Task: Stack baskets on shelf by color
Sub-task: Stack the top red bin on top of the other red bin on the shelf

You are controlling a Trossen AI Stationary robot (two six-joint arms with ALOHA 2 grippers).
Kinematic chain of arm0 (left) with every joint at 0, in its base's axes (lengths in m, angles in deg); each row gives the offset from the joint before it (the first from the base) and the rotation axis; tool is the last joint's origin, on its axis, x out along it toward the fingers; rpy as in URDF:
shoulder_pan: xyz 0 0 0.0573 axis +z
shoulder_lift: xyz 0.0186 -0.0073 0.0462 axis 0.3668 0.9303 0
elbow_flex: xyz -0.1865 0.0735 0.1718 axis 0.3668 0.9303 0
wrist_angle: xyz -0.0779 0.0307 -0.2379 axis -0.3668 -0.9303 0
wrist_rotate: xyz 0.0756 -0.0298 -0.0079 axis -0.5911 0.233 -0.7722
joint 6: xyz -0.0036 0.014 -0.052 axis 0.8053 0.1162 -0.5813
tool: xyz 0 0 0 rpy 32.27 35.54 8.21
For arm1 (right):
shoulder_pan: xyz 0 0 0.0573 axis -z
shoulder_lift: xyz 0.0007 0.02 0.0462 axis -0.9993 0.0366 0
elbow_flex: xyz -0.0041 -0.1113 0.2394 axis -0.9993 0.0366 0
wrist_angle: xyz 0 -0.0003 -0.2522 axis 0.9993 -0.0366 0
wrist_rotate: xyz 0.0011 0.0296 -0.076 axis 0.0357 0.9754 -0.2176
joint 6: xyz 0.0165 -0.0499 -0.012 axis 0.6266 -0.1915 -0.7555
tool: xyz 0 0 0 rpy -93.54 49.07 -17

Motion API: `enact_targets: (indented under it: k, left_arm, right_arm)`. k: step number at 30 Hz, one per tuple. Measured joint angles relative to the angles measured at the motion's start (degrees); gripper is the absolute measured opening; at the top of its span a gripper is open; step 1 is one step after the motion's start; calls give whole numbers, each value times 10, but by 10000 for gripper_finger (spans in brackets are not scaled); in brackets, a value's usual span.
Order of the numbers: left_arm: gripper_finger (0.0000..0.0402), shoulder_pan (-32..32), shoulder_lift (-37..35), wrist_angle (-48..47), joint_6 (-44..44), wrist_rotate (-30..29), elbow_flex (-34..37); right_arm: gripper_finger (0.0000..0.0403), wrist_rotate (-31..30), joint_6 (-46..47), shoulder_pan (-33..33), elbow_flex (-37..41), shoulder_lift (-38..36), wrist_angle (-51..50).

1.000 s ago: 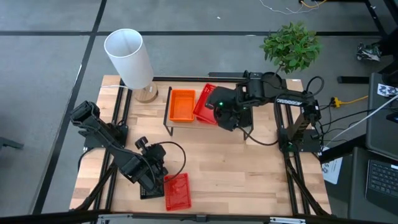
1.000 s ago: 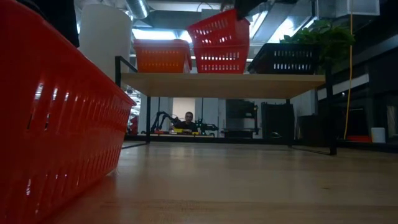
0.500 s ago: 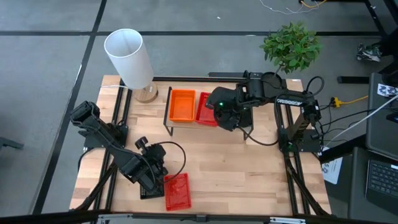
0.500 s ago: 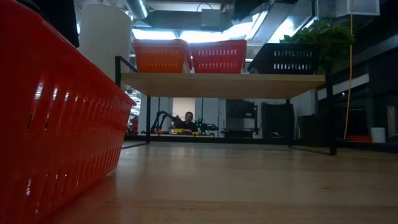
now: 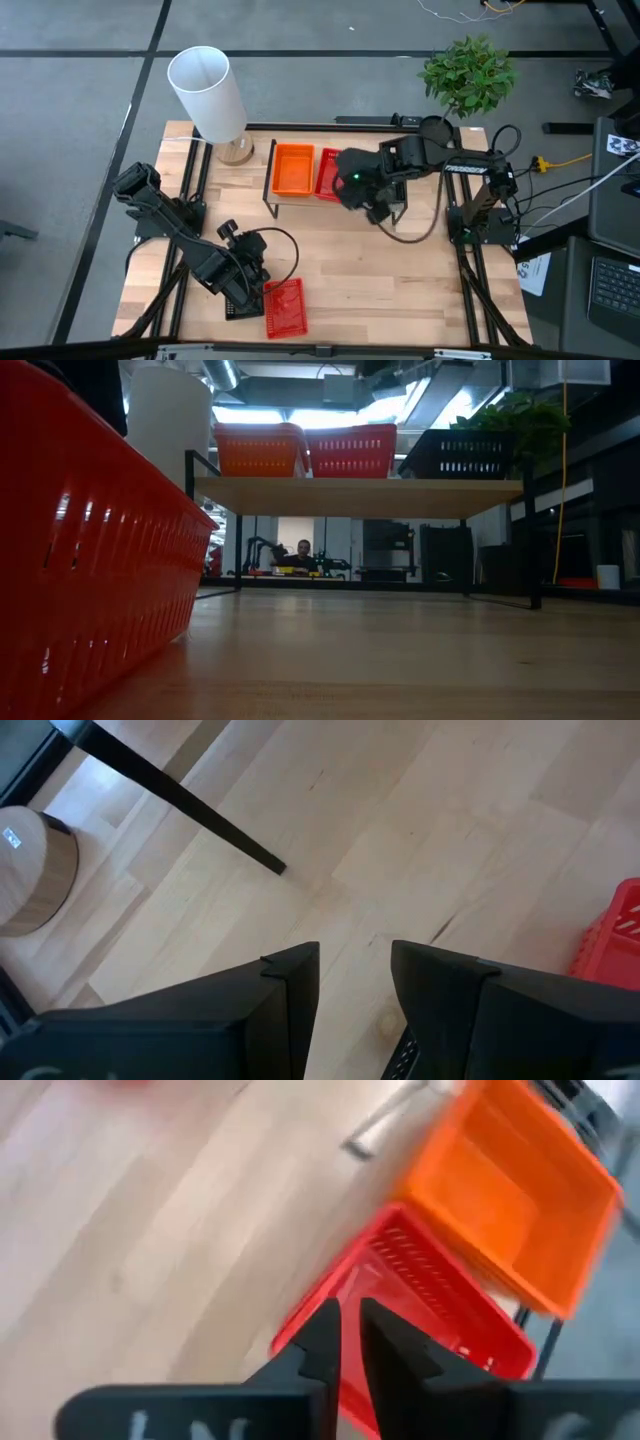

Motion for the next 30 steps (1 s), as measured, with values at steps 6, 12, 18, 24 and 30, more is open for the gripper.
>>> enact_targets:
  k: [6, 12, 18, 24, 30]
  left_arm:
    - [119, 0, 0, 4, 45, 0, 0]
    - [119, 0, 0, 4, 48, 0, 0]
    - [119, 0, 0, 4, 48, 0, 0]
    - [119, 0, 0, 4, 57, 0, 0]
    - [119, 0, 0, 4, 57, 0, 0]
  right_arm:
    - [25, -87, 153, 14, 43, 11, 45]
    - [3, -72, 177, 23, 101, 12, 49]
    - [9, -28, 180, 23, 127, 12, 46]
    - [9, -27, 181, 23, 130, 12, 25]
    - [9, -38, 187, 23, 123, 12, 10]
